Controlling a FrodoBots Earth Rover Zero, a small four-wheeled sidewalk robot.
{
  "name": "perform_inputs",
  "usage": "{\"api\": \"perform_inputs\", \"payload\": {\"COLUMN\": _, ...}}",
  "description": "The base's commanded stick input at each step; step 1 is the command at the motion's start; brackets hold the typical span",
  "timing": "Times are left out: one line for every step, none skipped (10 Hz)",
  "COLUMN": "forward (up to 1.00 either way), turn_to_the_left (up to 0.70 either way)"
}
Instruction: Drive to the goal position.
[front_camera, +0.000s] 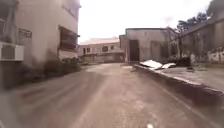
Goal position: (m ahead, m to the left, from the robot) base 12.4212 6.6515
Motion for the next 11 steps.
{"api": "perform_inputs", "payload": {"forward": 0.5, "turn_to_the_left": 0.06}}
{"api": "perform_inputs", "payload": {"forward": 0.5, "turn_to_the_left": 0.06}}
{"api": "perform_inputs", "payload": {"forward": 0.5, "turn_to_the_left": 0.06}}
{"api": "perform_inputs", "payload": {"forward": 0.5, "turn_to_the_left": 0.06}}
{"api": "perform_inputs", "payload": {"forward": 0.5, "turn_to_the_left": 0.06}}
{"api": "perform_inputs", "payload": {"forward": 0.5, "turn_to_the_left": 0.06}}
{"api": "perform_inputs", "payload": {"forward": 0.5, "turn_to_the_left": 0.06}}
{"api": "perform_inputs", "payload": {"forward": 0.5, "turn_to_the_left": 0.06}}
{"api": "perform_inputs", "payload": {"forward": 0.5, "turn_to_the_left": 0.06}}
{"api": "perform_inputs", "payload": {"forward": 0.5, "turn_to_the_left": 0.06}}
{"api": "perform_inputs", "payload": {"forward": 0.5, "turn_to_the_left": 0.06}}
